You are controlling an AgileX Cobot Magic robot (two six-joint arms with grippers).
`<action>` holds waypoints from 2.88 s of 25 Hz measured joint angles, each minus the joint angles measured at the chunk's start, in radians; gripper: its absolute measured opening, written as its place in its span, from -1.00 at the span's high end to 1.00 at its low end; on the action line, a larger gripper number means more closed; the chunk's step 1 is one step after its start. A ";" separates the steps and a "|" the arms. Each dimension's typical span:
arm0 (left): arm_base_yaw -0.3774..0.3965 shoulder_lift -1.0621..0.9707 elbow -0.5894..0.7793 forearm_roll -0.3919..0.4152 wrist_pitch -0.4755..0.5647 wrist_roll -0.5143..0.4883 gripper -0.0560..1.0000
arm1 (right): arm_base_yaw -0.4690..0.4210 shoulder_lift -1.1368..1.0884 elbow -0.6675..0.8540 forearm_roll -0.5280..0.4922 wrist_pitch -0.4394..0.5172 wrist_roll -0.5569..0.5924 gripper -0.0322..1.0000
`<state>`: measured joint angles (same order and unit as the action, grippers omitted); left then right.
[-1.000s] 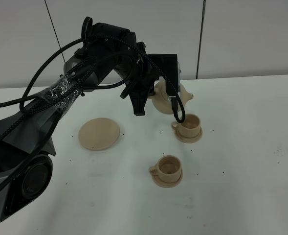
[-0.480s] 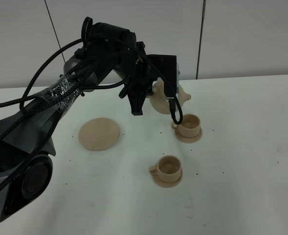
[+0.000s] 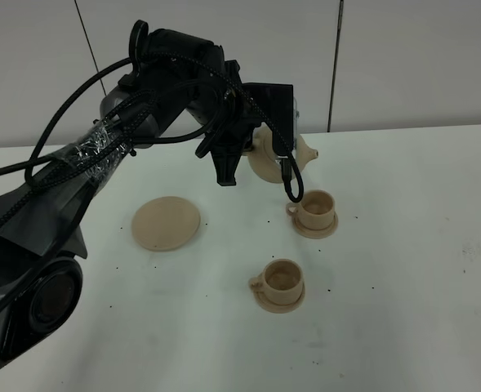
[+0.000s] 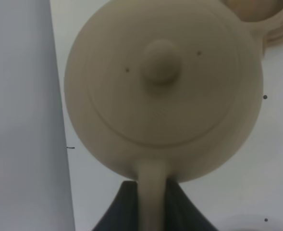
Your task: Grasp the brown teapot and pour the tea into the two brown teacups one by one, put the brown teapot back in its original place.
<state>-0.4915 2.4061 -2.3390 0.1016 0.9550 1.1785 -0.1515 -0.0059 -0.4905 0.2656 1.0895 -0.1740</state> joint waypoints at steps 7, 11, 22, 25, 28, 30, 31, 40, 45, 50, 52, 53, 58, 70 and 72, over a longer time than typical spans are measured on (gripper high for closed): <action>0.000 0.000 0.000 0.004 0.010 0.026 0.57 | 0.000 0.000 0.000 0.000 0.000 0.000 0.31; 0.000 0.000 0.000 0.006 0.017 0.040 0.57 | 0.000 0.000 0.000 0.000 0.000 0.000 0.31; 0.000 0.000 0.000 0.035 0.033 0.044 0.57 | 0.000 0.000 0.000 0.000 0.000 0.000 0.31; 0.000 0.000 0.000 0.038 0.042 0.046 0.57 | 0.000 0.000 0.000 0.000 0.000 0.000 0.31; 0.000 0.000 0.000 0.040 0.047 0.055 0.57 | 0.000 0.000 0.000 0.000 0.000 0.000 0.31; 0.000 0.000 0.000 0.040 0.050 0.068 0.57 | 0.000 0.000 0.000 0.000 0.000 0.000 0.31; 0.000 0.000 0.000 0.041 0.050 0.071 0.57 | 0.000 0.000 0.000 0.000 0.000 0.000 0.31; 0.000 0.000 0.000 0.042 0.056 0.094 0.57 | 0.000 0.000 0.000 0.000 0.000 0.000 0.31; 0.000 0.000 0.000 0.050 0.057 0.102 0.57 | 0.000 0.000 0.000 0.000 -0.001 0.000 0.31; 0.000 0.000 0.000 0.061 0.056 0.111 0.57 | 0.000 0.000 0.000 0.000 -0.001 0.000 0.31; 0.000 0.000 0.000 0.064 0.056 0.115 0.57 | 0.000 0.000 0.000 0.000 -0.001 0.000 0.31; 0.000 0.000 0.000 0.064 0.056 0.118 0.57 | 0.000 0.000 0.000 0.000 -0.001 0.000 0.31; 0.000 0.000 0.000 0.063 0.056 0.129 0.57 | 0.000 0.000 0.000 0.000 -0.001 0.000 0.31; -0.029 0.000 0.000 0.082 0.050 0.163 0.57 | 0.000 0.000 0.000 0.000 -0.001 0.000 0.31; -0.035 0.000 0.000 0.099 0.050 0.159 0.57 | 0.000 0.000 0.000 0.000 -0.001 0.000 0.31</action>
<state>-0.5260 2.4061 -2.3390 0.2009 1.0046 1.3373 -0.1515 -0.0059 -0.4905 0.2656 1.0886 -0.1740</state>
